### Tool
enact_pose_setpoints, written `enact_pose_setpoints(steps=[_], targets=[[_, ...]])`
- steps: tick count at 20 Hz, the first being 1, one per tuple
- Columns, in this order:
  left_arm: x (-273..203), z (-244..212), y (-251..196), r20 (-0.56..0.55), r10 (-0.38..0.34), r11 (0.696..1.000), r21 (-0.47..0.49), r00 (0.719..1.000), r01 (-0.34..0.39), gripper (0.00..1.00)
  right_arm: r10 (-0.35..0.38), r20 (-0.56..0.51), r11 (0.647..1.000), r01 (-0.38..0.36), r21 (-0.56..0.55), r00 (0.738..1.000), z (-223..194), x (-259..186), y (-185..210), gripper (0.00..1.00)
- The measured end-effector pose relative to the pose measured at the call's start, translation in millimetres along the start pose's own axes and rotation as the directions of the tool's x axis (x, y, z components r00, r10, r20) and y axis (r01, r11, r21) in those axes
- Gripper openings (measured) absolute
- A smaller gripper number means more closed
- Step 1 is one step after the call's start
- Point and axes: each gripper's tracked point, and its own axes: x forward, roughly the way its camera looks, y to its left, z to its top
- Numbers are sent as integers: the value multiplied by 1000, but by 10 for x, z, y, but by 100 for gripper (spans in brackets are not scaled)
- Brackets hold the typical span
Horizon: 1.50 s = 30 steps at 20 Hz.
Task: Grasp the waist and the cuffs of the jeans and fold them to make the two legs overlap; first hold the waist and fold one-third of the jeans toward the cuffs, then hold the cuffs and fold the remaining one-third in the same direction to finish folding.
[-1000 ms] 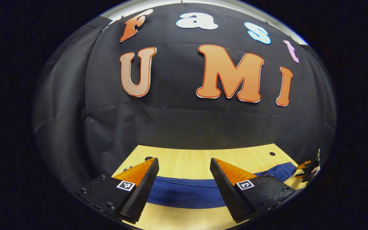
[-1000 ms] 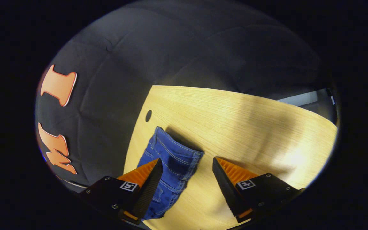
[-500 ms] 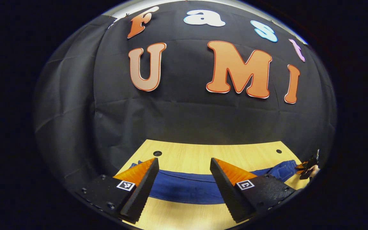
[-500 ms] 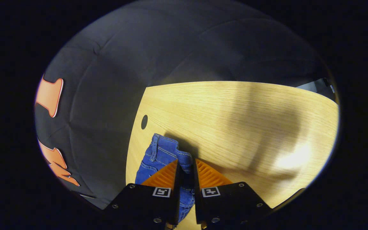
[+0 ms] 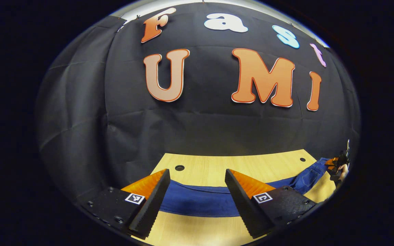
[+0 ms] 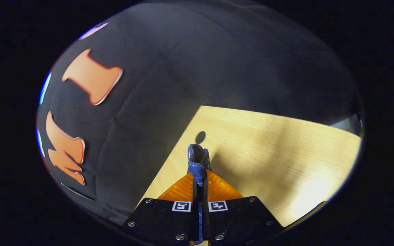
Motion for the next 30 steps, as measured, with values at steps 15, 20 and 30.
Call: enact_pose_setpoints(steps=[15,20,30], targets=[[233,34,1734,45,-115,991,-60,992,118,97,191,-31,793,-173,-584,981,-1363,-851,2571,4],[299,-154,2081,16,-118,990,-81,993,119,99,151,-183,732,-234,-639,971,-1751,-615,2349,4],[344,-494,2280,-51,-135,986,-102,989,130,98,-22,-345,639,-252,-727,938,-1819,-640,2339,4]])
